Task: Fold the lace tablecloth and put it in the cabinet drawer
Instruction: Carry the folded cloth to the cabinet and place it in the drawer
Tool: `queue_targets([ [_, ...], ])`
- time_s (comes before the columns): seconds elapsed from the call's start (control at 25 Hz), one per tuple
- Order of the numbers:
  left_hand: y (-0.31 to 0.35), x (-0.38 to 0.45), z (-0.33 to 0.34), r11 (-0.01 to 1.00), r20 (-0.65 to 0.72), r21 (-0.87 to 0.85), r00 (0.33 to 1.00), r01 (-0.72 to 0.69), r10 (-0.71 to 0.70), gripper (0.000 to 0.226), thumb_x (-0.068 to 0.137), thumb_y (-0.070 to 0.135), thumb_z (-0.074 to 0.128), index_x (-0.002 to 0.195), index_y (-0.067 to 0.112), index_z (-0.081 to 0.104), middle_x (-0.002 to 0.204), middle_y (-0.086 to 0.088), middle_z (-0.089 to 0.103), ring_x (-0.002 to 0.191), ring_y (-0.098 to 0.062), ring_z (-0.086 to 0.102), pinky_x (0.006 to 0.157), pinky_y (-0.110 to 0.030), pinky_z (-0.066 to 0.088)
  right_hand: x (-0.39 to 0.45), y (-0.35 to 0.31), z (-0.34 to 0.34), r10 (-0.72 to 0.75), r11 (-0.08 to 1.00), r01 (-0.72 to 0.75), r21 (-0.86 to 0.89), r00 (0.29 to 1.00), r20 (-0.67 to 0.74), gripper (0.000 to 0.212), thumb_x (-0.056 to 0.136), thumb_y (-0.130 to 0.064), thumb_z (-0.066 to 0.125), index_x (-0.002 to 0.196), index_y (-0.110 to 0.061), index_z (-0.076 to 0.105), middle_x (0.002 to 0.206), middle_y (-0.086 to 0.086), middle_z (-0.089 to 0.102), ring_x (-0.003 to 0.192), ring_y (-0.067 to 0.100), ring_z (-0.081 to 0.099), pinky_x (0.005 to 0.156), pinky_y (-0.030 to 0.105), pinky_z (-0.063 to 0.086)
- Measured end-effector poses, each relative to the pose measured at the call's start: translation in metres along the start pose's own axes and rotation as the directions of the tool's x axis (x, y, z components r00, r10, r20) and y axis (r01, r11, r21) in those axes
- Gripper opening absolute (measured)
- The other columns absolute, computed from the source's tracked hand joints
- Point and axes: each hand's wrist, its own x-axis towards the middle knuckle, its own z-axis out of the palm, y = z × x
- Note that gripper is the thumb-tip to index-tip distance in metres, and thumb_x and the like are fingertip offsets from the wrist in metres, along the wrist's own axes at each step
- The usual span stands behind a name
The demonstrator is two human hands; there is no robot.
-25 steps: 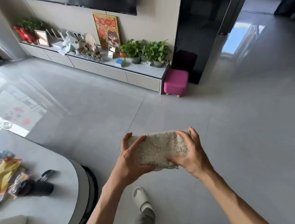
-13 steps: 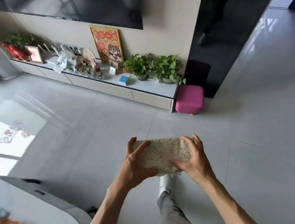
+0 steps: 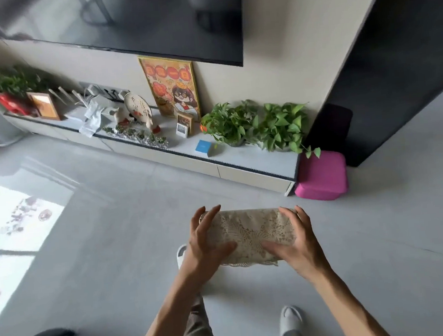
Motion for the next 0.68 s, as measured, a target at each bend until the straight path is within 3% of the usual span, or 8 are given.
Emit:
queue_targets([
  [0.08,-0.027,0.061,-0.026,0.998,0.063,-0.061,0.998,0.033,-0.029,0.090,0.061,0.029,0.084,0.140,0.038,0.044,0.140,0.010,0.036,0.122,-0.005,0.046,0.093,-0.019,0.045,0.044,0.000,0.044,0.075,0.997,-0.074,0.021,0.995,-0.062,0.082,0.064,-0.040,0.089,0.133,-0.043,0.045,0.154,-0.006,0.023,0.130,-0.010,0.027,0.100,0.015,0.026],
  [0.16,-0.053,0.114,-0.044,0.944,0.094,-0.264,0.979,0.198,-0.179,0.091,0.057,0.019,0.085,0.138,0.035,0.046,0.129,0.011,0.052,0.111,-0.008,0.060,0.084,-0.022,0.053,0.075,0.002,0.080,0.154,0.986,-0.145,0.088,0.982,-0.107,0.081,0.064,-0.040,0.089,0.131,-0.045,0.045,0.153,-0.007,0.024,0.138,0.002,0.029,0.104,0.017,0.029],
  [0.24,-0.086,0.163,-0.054,0.755,0.244,-0.475,0.892,0.453,-0.381,0.074,0.058,0.012,0.081,0.127,0.022,0.057,0.108,-0.003,0.071,0.096,-0.026,0.071,0.070,-0.032,0.058,0.108,0.012,0.113,0.248,0.963,-0.231,0.138,0.961,-0.123,0.083,0.064,-0.041,0.089,0.134,-0.042,0.045,0.154,-0.005,0.025,0.140,0.008,0.031,0.111,0.027,0.032],
  [0.32,-0.121,0.207,-0.055,0.622,0.419,-0.450,0.767,0.641,-0.486,0.052,0.061,0.010,0.078,0.111,0.001,0.066,0.089,-0.016,0.075,0.080,-0.034,0.073,0.060,-0.035,0.058,0.141,0.030,0.138,0.291,0.948,-0.273,0.162,0.952,-0.096,0.089,0.065,-0.041,0.089,0.140,-0.038,0.042,0.155,-0.006,0.025,0.142,0.007,0.027,0.114,0.031,0.030],
  [0.36,-0.141,0.225,-0.051,0.590,0.463,-0.401,0.710,0.701,-0.530,0.049,0.062,0.008,0.078,0.108,-0.004,0.067,0.088,-0.020,0.074,0.078,-0.035,0.072,0.062,-0.039,0.060,0.157,0.045,0.149,0.301,0.942,-0.285,0.178,0.951,-0.074,0.091,0.065,-0.039,0.089,0.142,-0.036,0.040,0.155,-0.008,0.025,0.142,0.004,0.025,0.115,0.030,0.028],
  [0.44,-0.191,0.261,-0.031,0.535,0.527,-0.379,0.651,0.755,-0.546,0.049,0.065,0.007,0.076,0.112,-0.003,0.066,0.102,-0.025,0.072,0.091,-0.041,0.070,0.078,-0.050,0.057,0.194,0.089,0.174,0.302,0.933,-0.283,0.222,0.952,-0.057,0.093,0.066,-0.030,0.090,0.144,-0.031,0.040,0.153,-0.013,0.025,0.141,-0.002,0.024,0.115,0.025,0.026],
  [0.56,-0.271,0.316,0.018,0.562,0.592,-0.396,0.669,0.727,-0.449,0.047,0.070,0.010,0.072,0.116,0.002,0.066,0.111,-0.023,0.070,0.098,-0.039,0.069,0.076,-0.047,0.059,0.253,0.182,0.210,0.317,0.926,-0.294,0.237,0.946,-0.063,0.094,0.065,-0.017,0.090,0.144,-0.025,0.040,0.148,-0.014,0.031,0.137,-0.005,0.030,0.113,0.016,0.025],
  [0.68,-0.368,0.378,0.085,0.646,0.531,-0.383,0.729,0.661,-0.431,0.044,0.064,0.008,0.074,0.108,0.006,0.069,0.106,-0.020,0.072,0.093,-0.035,0.071,0.070,-0.042,0.059,0.315,0.297,0.251,0.304,0.941,-0.284,0.185,0.948,-0.092,0.097,0.065,-0.016,0.090,0.146,-0.025,0.037,0.146,-0.010,0.034,0.131,-0.005,0.034,0.106,0.009,0.027],
])
